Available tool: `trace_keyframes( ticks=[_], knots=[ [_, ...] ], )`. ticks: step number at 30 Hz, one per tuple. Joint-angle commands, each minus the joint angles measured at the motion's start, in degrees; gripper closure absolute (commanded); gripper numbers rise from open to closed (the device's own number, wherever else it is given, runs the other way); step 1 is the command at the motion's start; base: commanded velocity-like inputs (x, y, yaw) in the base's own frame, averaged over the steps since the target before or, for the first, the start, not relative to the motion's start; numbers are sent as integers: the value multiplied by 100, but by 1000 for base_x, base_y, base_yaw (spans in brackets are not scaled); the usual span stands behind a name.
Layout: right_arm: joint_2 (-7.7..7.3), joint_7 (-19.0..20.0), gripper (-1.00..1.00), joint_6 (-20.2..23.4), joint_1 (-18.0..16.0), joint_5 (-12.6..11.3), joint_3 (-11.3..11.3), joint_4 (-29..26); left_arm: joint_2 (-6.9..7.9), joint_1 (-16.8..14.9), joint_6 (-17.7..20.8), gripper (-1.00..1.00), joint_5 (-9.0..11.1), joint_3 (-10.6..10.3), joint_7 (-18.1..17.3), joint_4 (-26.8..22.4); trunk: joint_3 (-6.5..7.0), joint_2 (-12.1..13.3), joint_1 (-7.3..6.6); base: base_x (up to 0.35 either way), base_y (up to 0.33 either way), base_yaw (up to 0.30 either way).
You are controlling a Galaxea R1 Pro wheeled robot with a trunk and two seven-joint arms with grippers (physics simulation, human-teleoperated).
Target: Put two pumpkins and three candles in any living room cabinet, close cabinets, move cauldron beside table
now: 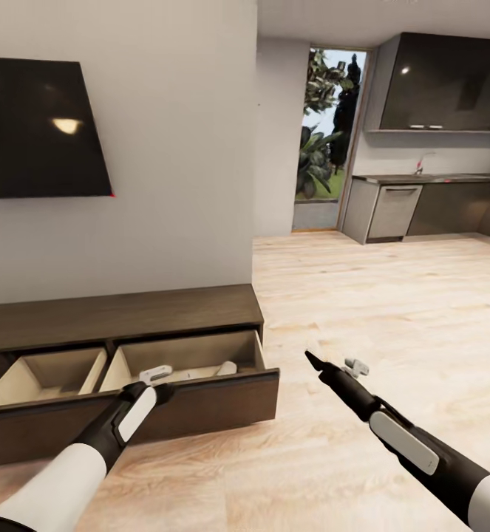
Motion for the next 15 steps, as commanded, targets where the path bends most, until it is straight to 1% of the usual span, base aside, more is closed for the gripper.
trace_keyframes(
  ticks=[1, 2, 3, 5, 6, 9, 11, 13, 15],
  knots=[
    [-4, -209, -100, 2, -10, 21, 40, 0, 9, -4, 8, -100, 61, -40, 57, -10, 13, 38, -27, -291, 0, 0],
    [-2, -577, -100, 44, -10, 176, 46, -10, 10, -4, 8, -100, 61, -40, 57, -10, 31, 79, -49, -234, 0, 0],
    [163, -1217, -100, 94, -10, 843, 66, -37, 5, -4, 8, -100, 61, -40, 57, -10, 49, 119, -71, -155, 0, 0],
    [508, -1525, -100, 237, -10, 1324, 59, -13, 3, -4, 8, -100, 61, -40, 57, -10, 85, 199, -115, -107, 0, 0],
    [822, -1855, -100, 483, -10, 1618, 56, -1, 3, -4, 8, -100, 61, -40, 57, -10, 103, 239, -137, -44, 0, 0],
    [1458, -2652, -100, 963, -15, 2128, 57, 6, 2, -4, 8, -100, 56, -43, 57, -10, 156, 359, -202, -19, 0, 0],
    [1837, -3050, -100, 1143, -18, 2510, 58, 19, 2, -4, 8, -100, 54, -47, 57, -10, 192, 440, -246, -6, 0, 0],
    [2177, -3286, -100, 1276, -18, 2835, 58, 43, 2, -4, 8, -100, 55, -48, 57, -10, 228, 520, -290, -2, 0, 0],
    [2470, -3401, -100, 1420, -19, 3065, 58, 175, 2, -4, 8, -100, 53, -47, 57, -10, 264, 600, -334, -7, 0, 0]
  ],
)
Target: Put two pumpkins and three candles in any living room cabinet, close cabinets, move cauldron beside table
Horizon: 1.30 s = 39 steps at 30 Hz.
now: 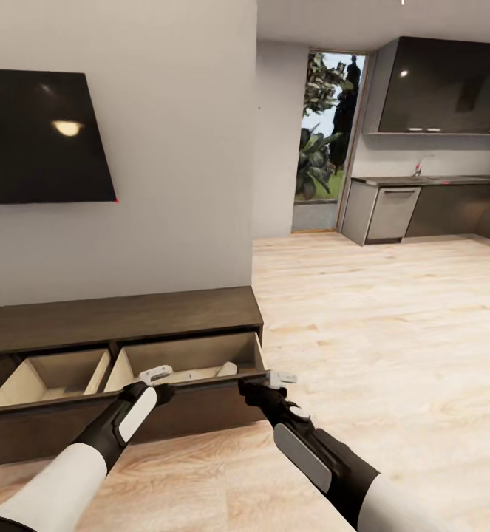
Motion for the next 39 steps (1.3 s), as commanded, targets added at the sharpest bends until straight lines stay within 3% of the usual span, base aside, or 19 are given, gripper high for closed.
trace_keyframes(
  ticks=[1, 3, 6, 21, 29, 39],
  knots=[
    [68, -60, -100, 49, -7, 42, 15, 49, 9, -4, 8, -100, 62, -39, 57, -11, 12, 39, -23, -44, 0, 0],
    [286, -104, -100, 119, -18, 270, 15, 359, 9, -4, 8, -100, 65, -37, 57, -11, 48, 119, -67, -177, 2, 0],
    [414, -128, -100, 148, -30, 479, 9, 565, 11, -4, 8, -100, 67, -34, 57, -11, 102, 239, -133, -284, 42, 0],
    [466, -127, -100, 173, -34, 567, 11, 673, 47, -4, -38, -100, 59, -28, 13, 64, 372, 841, -463, -335, 60, 0],
    [468, -119, -100, 173, -34, 575, 21, 684, 147, -4, -75, -100, 17, -30, -13, 63, 372, 841, -463, -327, 3, 0],
    [467, -103, -100, 141, -34, 585, 24, 686, 170, -4, -85, -100, -2, -17, -13, 51, 192, 440, -243, -101, 0, 0]
  ],
)
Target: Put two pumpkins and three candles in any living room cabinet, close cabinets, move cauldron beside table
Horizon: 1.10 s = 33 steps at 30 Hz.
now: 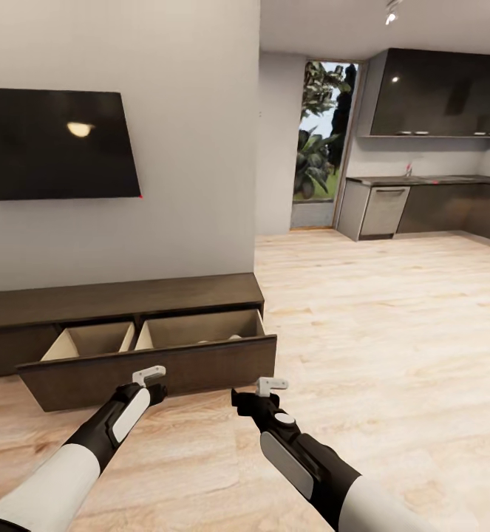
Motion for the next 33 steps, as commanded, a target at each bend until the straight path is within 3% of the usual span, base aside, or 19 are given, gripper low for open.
trace_keyframes(
  ticks=[1, 9, 19, 23, 27, 33],
  knots=[
    [-2, -42, -100, 16, -7, -11, 17, -10, 9, -4, 6, -100, 60, -42, 57, -11, -6, -5, 0, -7, 0, 0],
    [-9, 5, -100, -18, -7, 368, 9, -19, 15, 4, -267, -100, 63, -43, 49, 30, -6, -5, 0, -1, 0, 0],
    [-10, 25, -100, -18, -7, 413, 1, -22, 37, 4, -291, -100, 110, -41, 48, 34, -186, -406, 220, 0, 0, 0],
    [-10, 30, -100, -32, -7, 411, -2, -25, 141, 4, -282, -100, 133, -41, 47, 33, -186, -406, 220, 0, 0, 0],
    [-10, 30, -100, -42, -7, 411, -19, -24, 146, 4, -285, -100, 127, -60, 48, -17, -186, -406, 220, 0, 0, 0],
    [-10, 69, -100, -391, -7, 407, -5, -15, 155, 4, -286, -100, 130, -58, 35, -36, -240, -526, 286, 0, 0, 10]
  ],
)
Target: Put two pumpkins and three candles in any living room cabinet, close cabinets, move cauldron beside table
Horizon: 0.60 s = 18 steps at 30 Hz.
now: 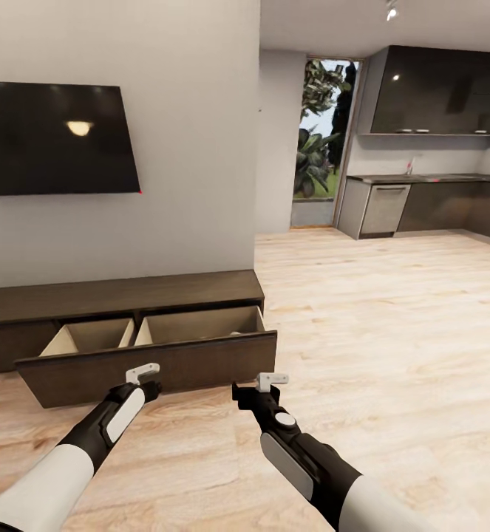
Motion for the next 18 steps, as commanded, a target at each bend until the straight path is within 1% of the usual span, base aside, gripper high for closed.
trace_keyframes(
  ticks=[1, 5, 12, 18],
  knots=[
    [-3, -41, -100, 2, -7, -20, 19, -8, 10, -4, 9, -100, 56, -42, 53, -11, -6, -3, -1, 0, 0, 74],
    [-3, -40, -100, -17, -7, -22, 21, -6, 7, -4, 7, -100, 39, -55, 54, -15, -13, -3, -1, 0, 0, 112],
    [-3, -40, -100, -32, -7, -15, 31, -6, 4, -4, 9, -100, 0, -80, 52, -14, -165, -284, 153, 0, 0, 142],
    [-3, -39, -100, -70, -7, -15, 39, -6, -16, -4, 1, -100, -12, -109, 58, -11, -276, -524, 285, 0, 0, 19]
  ],
)
